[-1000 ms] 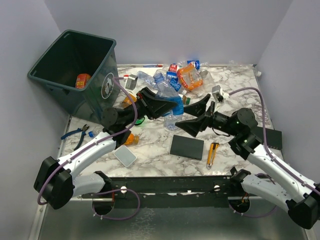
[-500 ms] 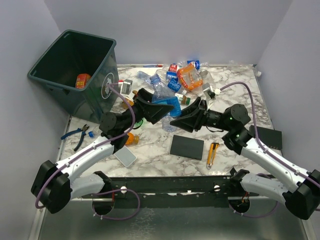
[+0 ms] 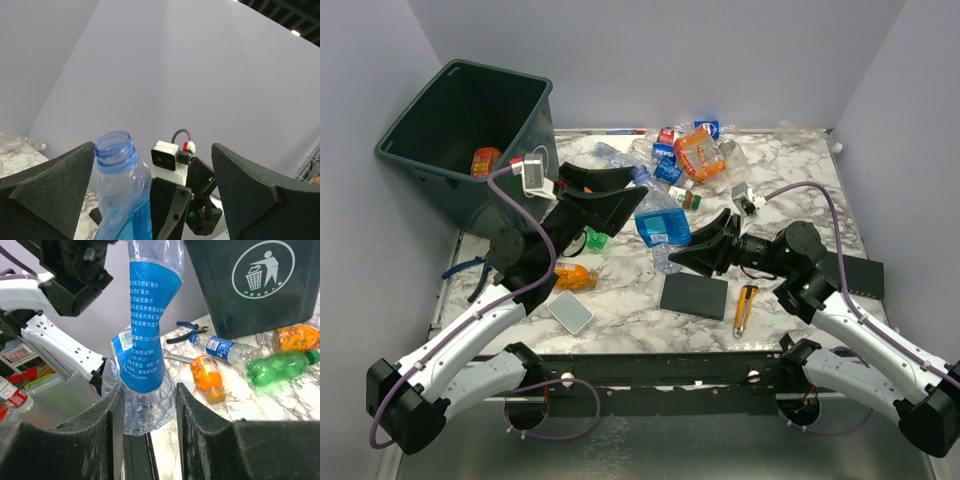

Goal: Put the plastic bottles in the bin
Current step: Pick up the plastic bottle at the center of the board.

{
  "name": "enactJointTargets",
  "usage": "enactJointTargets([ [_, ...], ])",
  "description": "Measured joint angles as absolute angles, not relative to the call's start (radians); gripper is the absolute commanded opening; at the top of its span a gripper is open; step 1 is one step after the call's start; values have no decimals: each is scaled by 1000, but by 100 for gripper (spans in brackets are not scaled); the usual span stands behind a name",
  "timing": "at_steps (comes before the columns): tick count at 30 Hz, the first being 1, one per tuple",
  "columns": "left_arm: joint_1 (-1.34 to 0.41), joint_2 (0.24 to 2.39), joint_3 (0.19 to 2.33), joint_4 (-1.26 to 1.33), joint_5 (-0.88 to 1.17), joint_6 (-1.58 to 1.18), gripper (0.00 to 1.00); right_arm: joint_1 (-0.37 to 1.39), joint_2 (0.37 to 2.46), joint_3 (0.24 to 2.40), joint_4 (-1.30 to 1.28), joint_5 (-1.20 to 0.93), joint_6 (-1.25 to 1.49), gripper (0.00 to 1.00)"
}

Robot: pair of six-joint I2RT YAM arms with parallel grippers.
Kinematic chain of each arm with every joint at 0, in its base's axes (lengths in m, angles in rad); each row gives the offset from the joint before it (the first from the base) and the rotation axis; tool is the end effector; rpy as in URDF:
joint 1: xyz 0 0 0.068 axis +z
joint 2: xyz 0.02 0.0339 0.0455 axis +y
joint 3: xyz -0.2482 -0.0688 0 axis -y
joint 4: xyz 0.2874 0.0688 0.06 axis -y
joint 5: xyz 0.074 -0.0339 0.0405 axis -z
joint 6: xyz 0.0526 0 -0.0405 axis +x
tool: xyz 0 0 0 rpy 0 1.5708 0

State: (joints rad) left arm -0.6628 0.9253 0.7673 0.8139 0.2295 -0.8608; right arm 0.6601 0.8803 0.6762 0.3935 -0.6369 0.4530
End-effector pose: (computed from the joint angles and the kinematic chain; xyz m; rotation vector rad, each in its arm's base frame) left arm 0.2001 -0.1714 0.4022 0.1359 1.0315 -1.5048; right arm 0.1939 0.1901 0.3272 -0.7266 1.3853 1.3354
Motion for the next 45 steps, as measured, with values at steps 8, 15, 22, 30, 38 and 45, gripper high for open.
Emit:
enactJointTargets([
  [8, -661, 1023, 877, 705, 245, -872, 68, 660, 865, 667, 360, -623, 426, 19],
  [15, -660, 1064, 887, 657, 272, -902, 23, 660, 858, 664, 341, -620, 410, 21],
  [22, -655, 1065, 906, 629, 279, -881, 0, 660, 848, 670, 296, -616, 402, 99],
  [30, -647, 1078, 1284, 282, 60, -516, 0, 660, 778, 777, 90, -580, 386, 100],
  [38, -624, 1177, 1578, 280, -519, -4, 0, 660, 642, 784, -25, -413, 338, 100],
  [45, -415, 1432, 1670, 428, -835, 319, 0, 660, 576, 689, -104, -195, 336, 100],
])
